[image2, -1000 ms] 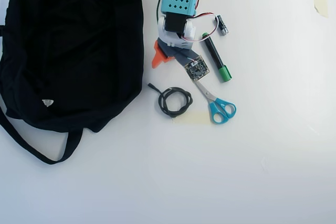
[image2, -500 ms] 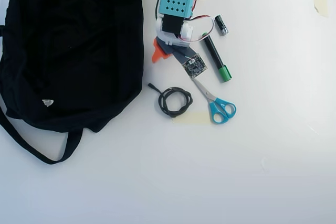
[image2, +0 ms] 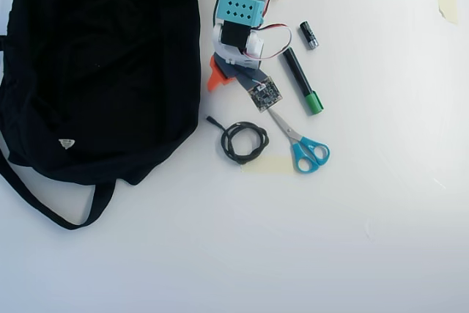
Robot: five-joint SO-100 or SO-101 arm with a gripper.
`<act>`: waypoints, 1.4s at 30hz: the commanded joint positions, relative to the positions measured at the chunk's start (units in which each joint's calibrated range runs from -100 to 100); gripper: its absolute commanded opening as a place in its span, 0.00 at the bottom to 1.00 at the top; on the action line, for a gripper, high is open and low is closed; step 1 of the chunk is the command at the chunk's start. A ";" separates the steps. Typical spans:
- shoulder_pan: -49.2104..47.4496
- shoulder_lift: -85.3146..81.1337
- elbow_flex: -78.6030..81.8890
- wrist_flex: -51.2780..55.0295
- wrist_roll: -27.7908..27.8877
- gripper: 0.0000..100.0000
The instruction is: Put the bike light into the black bag
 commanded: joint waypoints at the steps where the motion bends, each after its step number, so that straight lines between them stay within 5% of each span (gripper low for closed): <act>1: -0.35 -0.29 0.40 -2.00 0.19 0.37; 5: -0.35 -0.29 0.40 -1.83 0.13 0.32; 11: -0.42 -0.38 0.40 -1.92 -0.39 0.01; 37: -1.24 -20.13 -5.17 7.47 -0.55 0.02; 42: -1.17 -27.01 -5.62 7.90 -6.74 0.02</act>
